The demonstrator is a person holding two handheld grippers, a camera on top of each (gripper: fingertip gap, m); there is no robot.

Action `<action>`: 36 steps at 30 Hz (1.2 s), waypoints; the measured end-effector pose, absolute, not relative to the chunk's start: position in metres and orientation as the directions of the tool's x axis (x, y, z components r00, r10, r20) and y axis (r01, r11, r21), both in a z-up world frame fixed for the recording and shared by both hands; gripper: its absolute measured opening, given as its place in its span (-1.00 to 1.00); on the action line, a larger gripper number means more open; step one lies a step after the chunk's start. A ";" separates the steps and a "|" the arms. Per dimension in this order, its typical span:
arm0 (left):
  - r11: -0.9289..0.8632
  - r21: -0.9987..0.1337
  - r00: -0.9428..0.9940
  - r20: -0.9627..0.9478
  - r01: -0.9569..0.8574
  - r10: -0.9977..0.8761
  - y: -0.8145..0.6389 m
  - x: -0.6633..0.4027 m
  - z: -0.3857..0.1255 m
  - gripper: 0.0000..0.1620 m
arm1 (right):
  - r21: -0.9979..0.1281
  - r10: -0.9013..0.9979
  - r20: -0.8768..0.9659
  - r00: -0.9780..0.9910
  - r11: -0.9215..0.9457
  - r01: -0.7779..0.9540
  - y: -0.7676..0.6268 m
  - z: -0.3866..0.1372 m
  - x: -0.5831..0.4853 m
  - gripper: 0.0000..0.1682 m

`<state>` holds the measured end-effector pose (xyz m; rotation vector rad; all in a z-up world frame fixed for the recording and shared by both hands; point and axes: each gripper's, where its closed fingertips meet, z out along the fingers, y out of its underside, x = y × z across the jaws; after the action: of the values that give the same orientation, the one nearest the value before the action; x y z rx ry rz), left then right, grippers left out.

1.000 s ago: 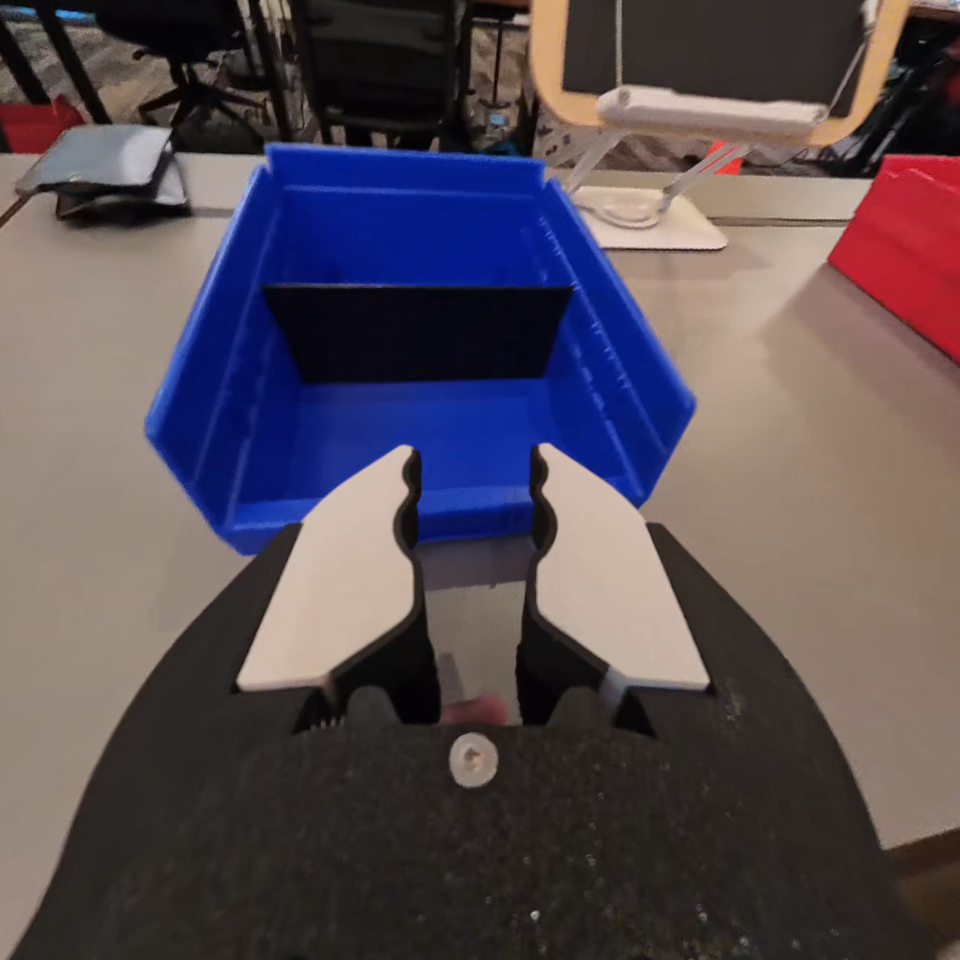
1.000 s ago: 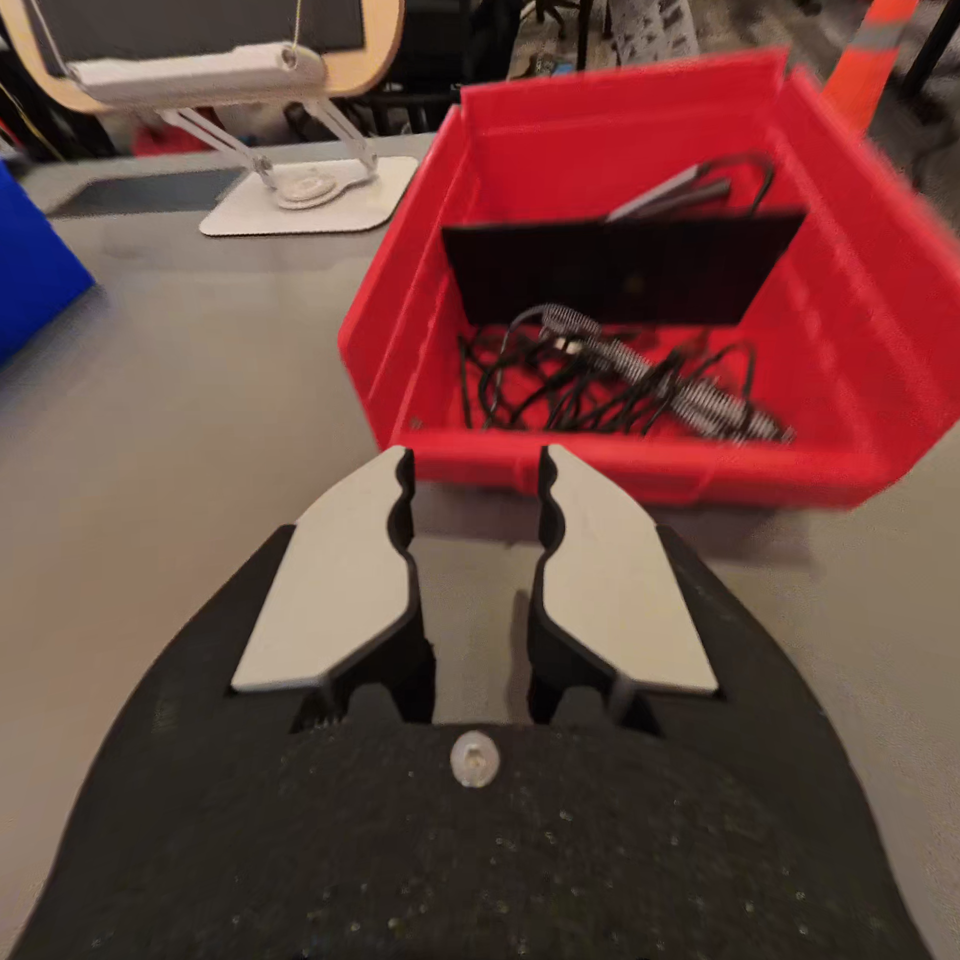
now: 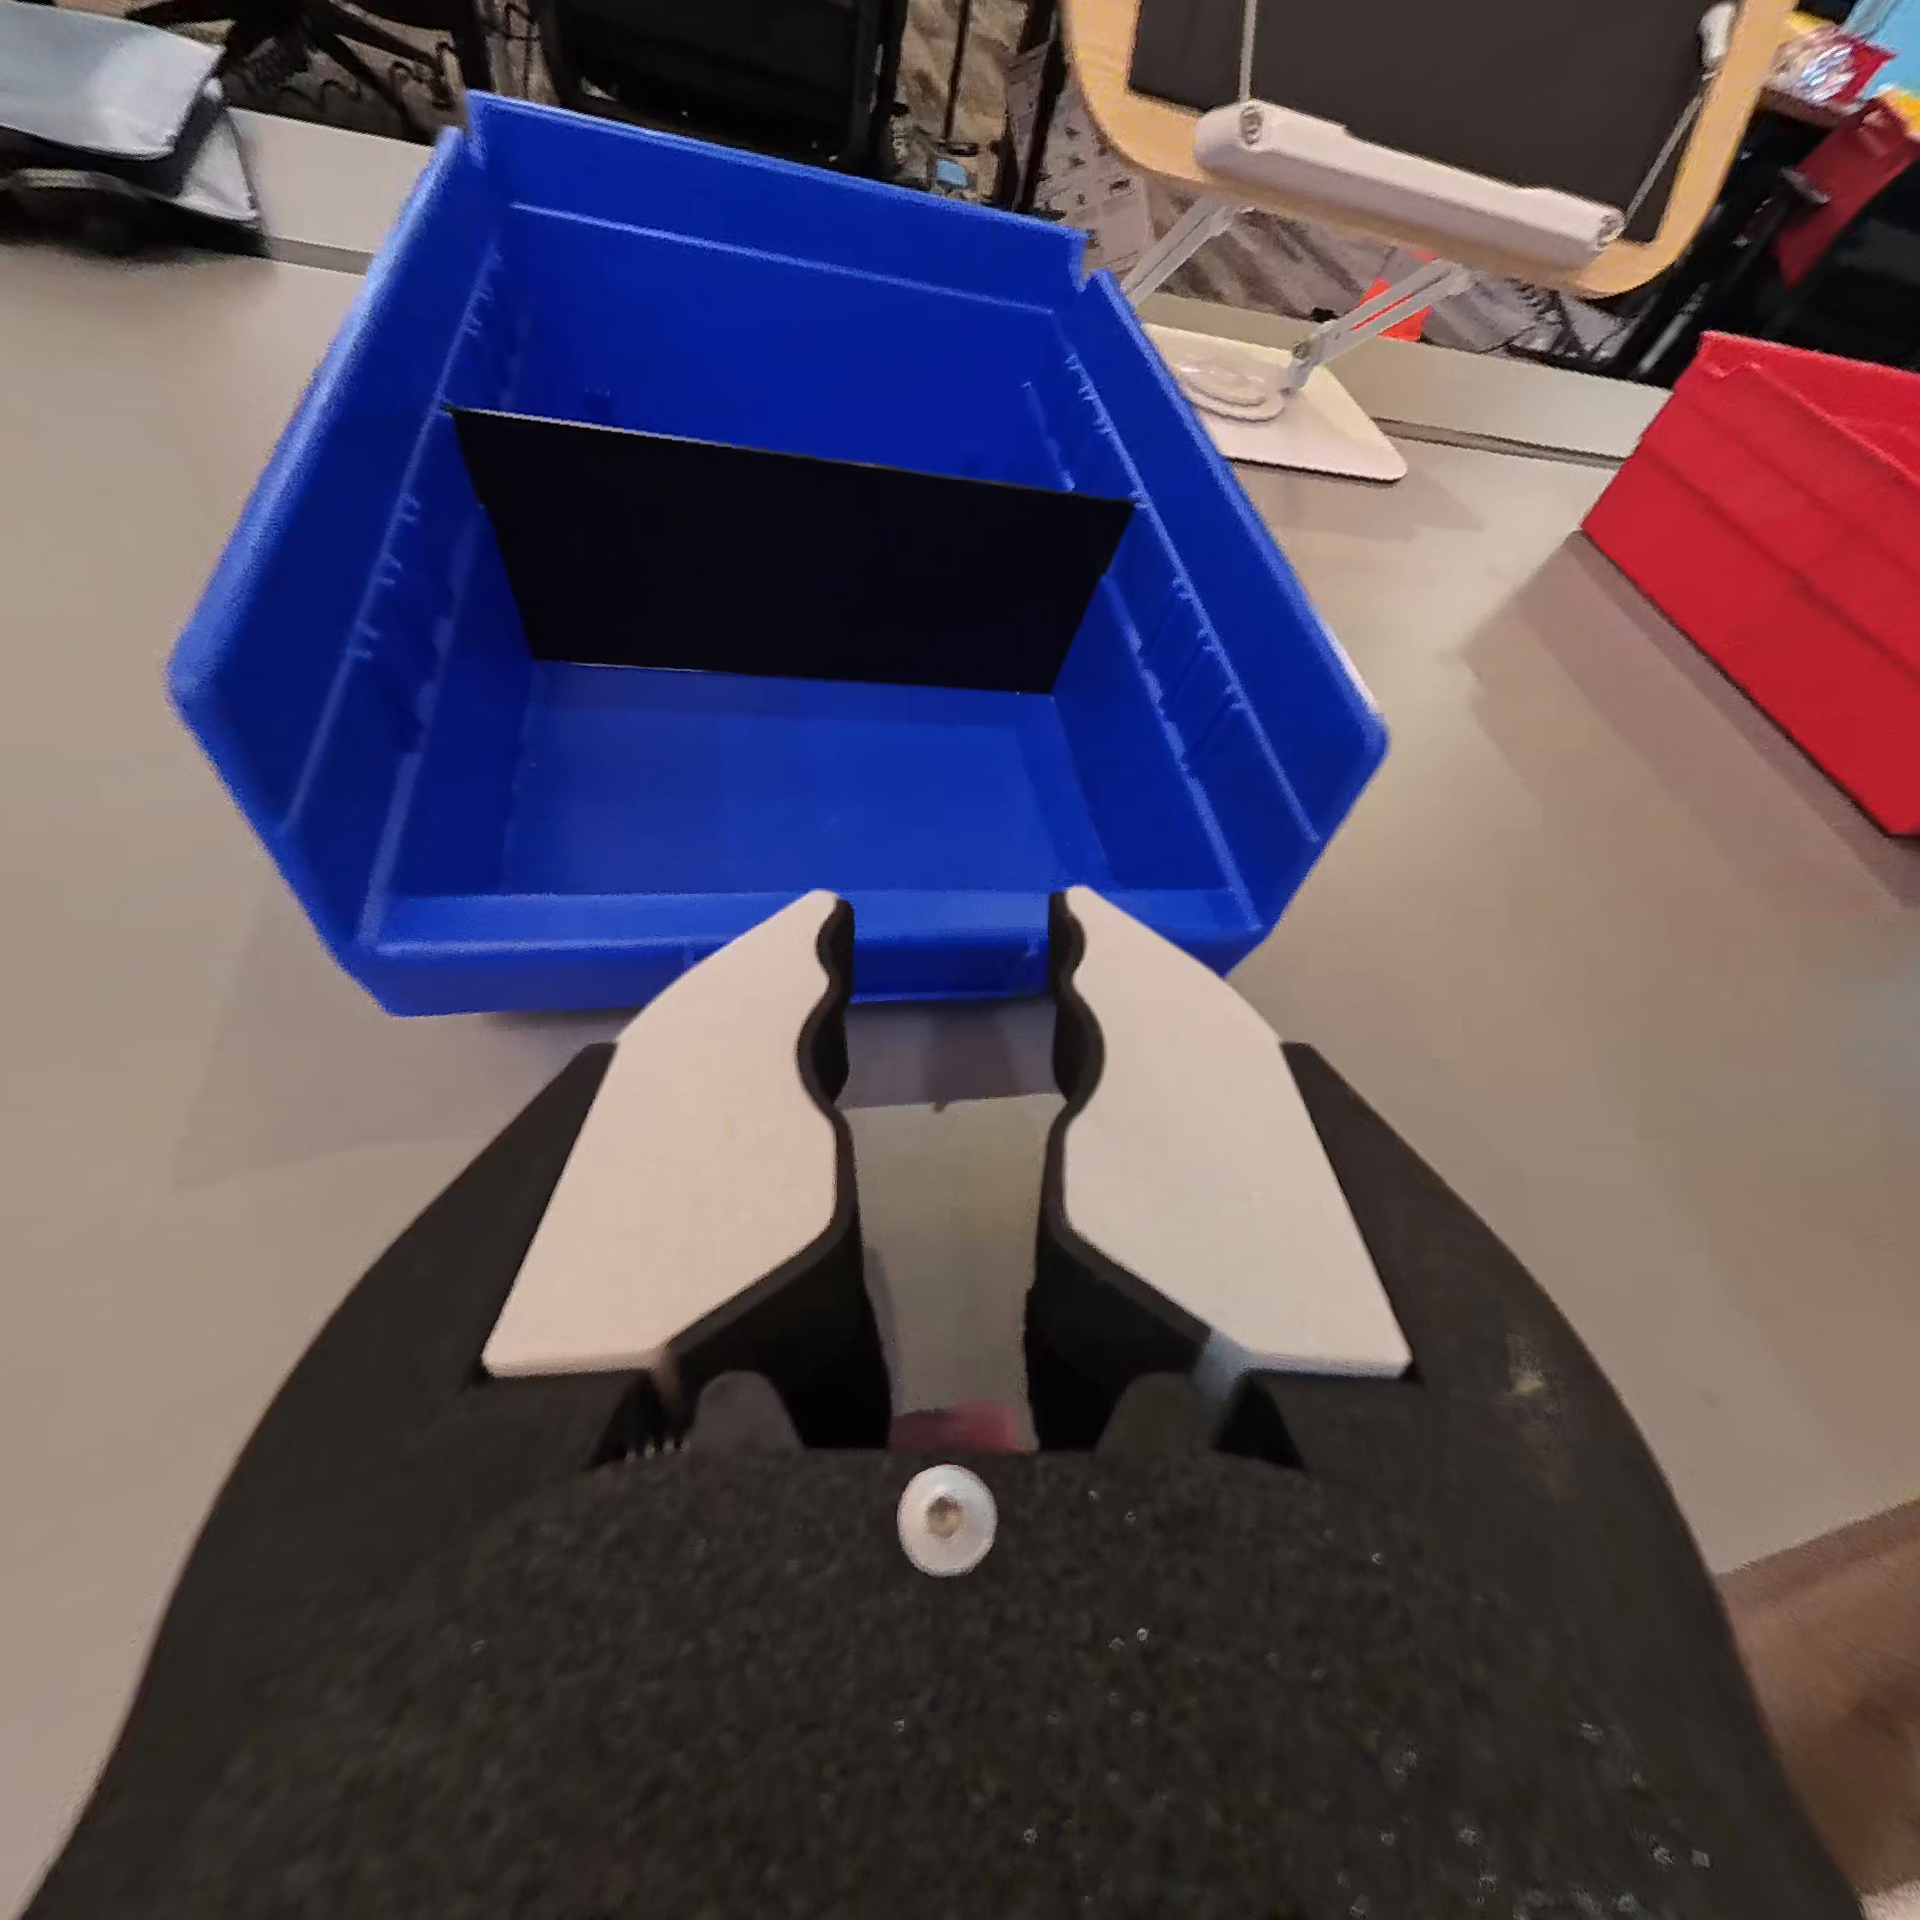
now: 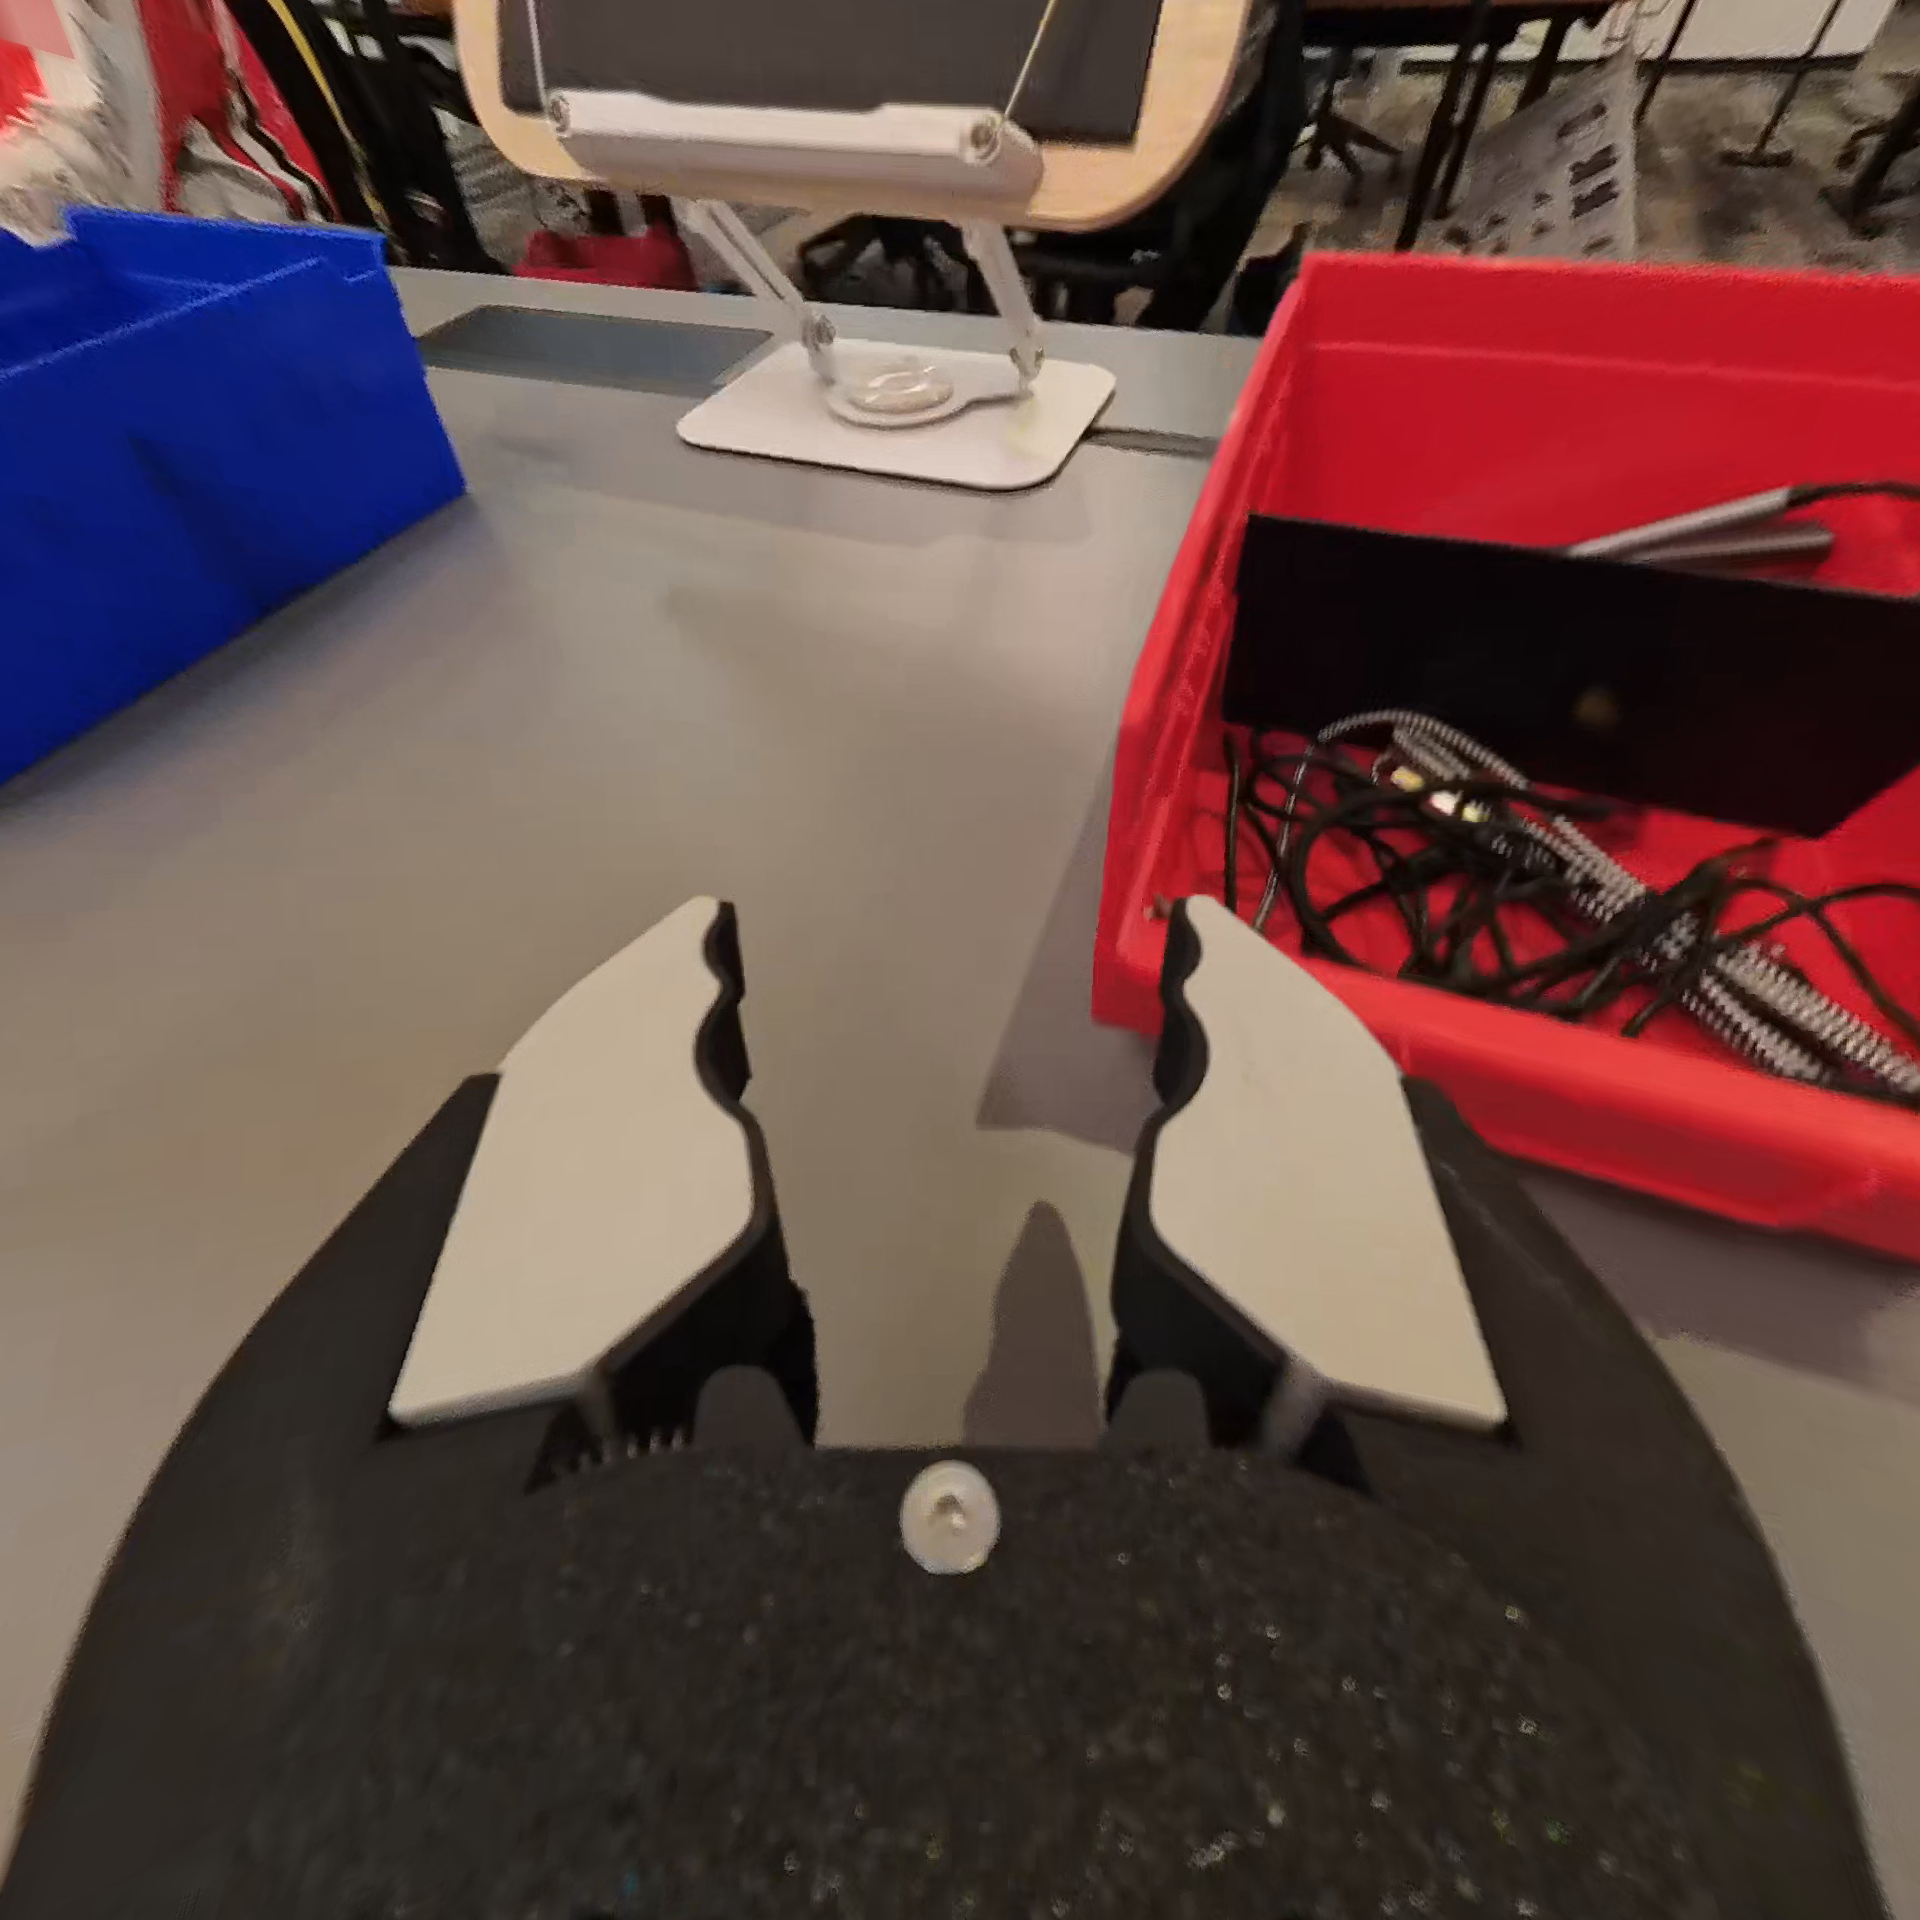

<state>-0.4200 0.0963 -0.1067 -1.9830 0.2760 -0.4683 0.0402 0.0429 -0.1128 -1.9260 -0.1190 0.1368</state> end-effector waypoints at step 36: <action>-0.422 -0.859 0.623 0.165 -0.289 -0.764 0.116 -0.009 -0.129 -0.83 | -0.878 -0.459 -0.052 0.887 -0.402 -0.260 0.020 -0.123 0.154 -0.97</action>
<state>-0.0089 0.1157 -0.1293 -1.9902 0.8290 -0.7016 0.1535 0.0204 -0.1229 -2.0090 0.5222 -0.2401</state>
